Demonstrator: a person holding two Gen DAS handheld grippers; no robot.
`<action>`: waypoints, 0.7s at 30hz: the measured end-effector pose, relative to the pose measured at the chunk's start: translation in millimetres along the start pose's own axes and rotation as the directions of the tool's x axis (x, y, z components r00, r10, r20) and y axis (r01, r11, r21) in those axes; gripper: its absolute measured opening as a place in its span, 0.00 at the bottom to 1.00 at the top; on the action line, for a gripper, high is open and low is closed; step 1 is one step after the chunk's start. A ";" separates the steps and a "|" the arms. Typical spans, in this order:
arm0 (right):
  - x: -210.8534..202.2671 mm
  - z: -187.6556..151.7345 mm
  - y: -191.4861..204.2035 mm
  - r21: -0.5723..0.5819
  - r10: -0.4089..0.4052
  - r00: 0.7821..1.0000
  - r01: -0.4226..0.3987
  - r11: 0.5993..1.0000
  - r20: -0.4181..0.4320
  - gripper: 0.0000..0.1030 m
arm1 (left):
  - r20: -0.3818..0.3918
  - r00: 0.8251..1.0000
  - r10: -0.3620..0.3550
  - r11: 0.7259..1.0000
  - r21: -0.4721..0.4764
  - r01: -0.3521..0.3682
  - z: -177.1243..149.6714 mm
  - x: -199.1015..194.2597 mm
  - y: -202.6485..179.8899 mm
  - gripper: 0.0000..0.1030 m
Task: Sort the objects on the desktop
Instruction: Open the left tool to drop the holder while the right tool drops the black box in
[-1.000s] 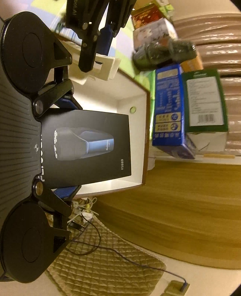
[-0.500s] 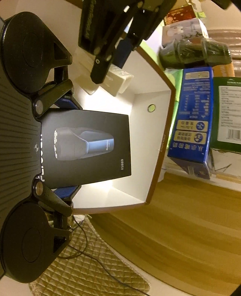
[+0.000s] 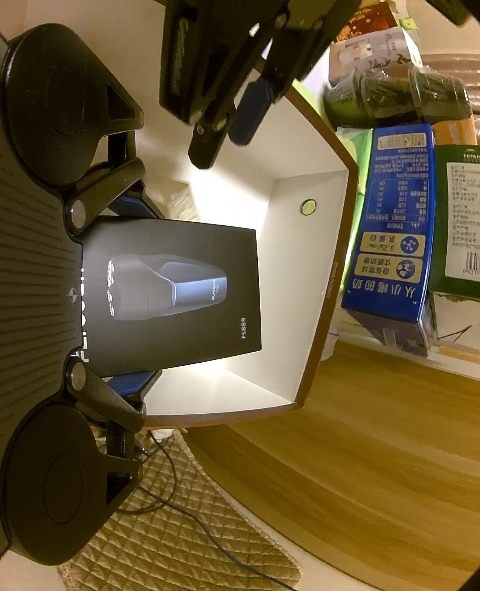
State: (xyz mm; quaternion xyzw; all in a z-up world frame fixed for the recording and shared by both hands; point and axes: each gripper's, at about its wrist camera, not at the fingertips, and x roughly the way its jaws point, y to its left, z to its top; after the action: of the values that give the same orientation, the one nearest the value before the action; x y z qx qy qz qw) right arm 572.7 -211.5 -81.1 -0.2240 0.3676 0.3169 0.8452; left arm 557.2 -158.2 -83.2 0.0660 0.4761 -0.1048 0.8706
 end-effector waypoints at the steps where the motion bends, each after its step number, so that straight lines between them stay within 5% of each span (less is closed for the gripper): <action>1: 0.3 0.3 -0.6 0.005 -0.002 1.000 0.002 1.000 -0.003 0.74 | 0.003 1.000 0.003 1.000 -0.004 -0.003 -0.7 -1.9 1.3 0.27; 10: 0.8 8.3 -3.5 0.065 -0.042 0.999 0.041 0.997 0.006 0.82 | 0.033 0.999 0.002 0.999 -0.037 -0.001 -7.6 -24.5 9.9 0.41; 12: -4.8 9.2 -4.1 0.074 -0.032 0.999 0.029 0.997 0.027 0.90 | 0.040 0.999 -0.006 0.999 -0.040 0.007 -9.5 -29.5 10.4 0.45; 21: -32.4 -1.3 1.0 0.076 0.038 0.997 -0.043 0.996 0.063 0.96 | 0.074 0.997 -0.009 0.999 -0.038 0.012 -15.1 -49.2 9.4 0.62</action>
State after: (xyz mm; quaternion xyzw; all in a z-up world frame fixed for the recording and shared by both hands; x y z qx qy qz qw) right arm 554.3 -223.6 -57.4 -0.1737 0.3578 0.3261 0.8576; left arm 521.5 -139.9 -49.6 0.0430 0.4458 -0.1028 0.8882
